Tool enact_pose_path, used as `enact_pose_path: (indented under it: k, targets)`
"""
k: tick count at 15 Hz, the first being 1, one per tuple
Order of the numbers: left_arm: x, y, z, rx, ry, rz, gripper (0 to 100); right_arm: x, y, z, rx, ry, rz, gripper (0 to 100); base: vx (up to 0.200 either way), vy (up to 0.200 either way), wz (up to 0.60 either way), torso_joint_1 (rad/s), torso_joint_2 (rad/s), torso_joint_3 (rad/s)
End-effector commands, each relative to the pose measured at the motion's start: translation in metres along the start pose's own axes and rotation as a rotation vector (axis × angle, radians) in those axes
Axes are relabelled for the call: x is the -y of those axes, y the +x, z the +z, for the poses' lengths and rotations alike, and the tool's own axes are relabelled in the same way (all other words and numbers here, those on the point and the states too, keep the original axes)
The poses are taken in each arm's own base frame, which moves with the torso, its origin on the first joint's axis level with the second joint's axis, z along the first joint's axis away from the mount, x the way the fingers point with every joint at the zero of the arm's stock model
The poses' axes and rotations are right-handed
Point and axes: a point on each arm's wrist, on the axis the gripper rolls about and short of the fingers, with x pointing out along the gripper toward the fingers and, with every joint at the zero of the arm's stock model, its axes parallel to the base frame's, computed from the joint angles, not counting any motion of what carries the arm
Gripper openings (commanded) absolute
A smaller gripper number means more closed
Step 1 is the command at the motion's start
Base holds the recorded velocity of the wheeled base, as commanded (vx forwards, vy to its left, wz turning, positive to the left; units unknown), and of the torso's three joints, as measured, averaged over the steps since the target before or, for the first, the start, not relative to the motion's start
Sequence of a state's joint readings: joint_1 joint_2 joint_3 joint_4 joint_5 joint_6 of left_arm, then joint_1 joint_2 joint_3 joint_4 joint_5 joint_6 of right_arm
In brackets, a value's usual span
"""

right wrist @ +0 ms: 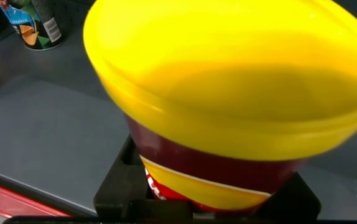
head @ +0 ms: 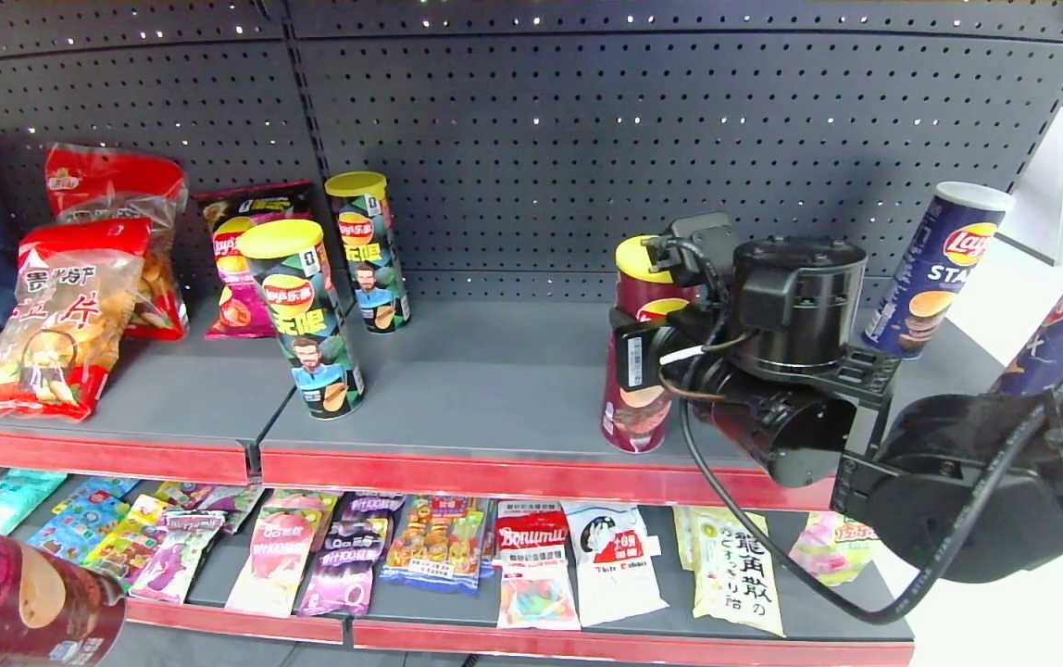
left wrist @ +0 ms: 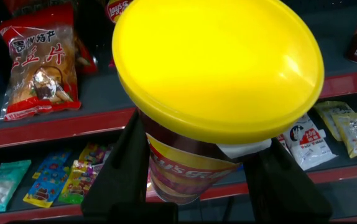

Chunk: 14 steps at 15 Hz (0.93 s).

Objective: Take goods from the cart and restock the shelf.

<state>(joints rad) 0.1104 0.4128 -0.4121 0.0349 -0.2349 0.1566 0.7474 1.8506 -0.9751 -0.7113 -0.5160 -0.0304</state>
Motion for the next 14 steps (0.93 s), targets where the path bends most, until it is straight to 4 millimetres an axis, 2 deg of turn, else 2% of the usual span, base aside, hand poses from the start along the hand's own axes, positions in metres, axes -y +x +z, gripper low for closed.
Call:
enact_pose_path:
  k: [1,4,5,11,12,14]
  targets:
    - [0.0,0.0,0.0,0.0,0.0,0.0,0,-0.001,0.0,-0.001,-0.002,-0.002,0.0,0,0.0,0.0,0.0,0.0,0.0,0.0]
    - [0.0,0.0,0.0,0.002,0.0,0.0,0,-0.001,0.0,-0.001,-0.004,-0.001,-0.001,0,0.0,0.0,0.0,0.0,0.0,0.0]
    - [0.0,0.0,0.0,0.001,0.0,0.002,0,-0.001,0.001,-0.001,-0.004,-0.001,-0.001,100,0.0,0.0,0.0,0.0,0.0,0.0]
    - [0.0,-0.001,0.0,0.004,0.001,0.002,0,0.002,-0.004,0.004,0.011,0.009,-0.005,100,0.0,0.0,0.0,0.0,0.0,0.0]
    - [0.0,-0.001,0.0,0.003,0.001,0.002,0,0.004,-0.011,0.005,0.014,0.01,-0.011,100,0.0,0.0,0.0,0.0,0.0,0.0]
    - [0.0,-0.001,0.0,0.003,0.001,-0.001,0,0.012,-0.042,0.0,-0.001,-0.001,0.015,100,0.0,0.0,0.0,0.0,0.0,0.0]
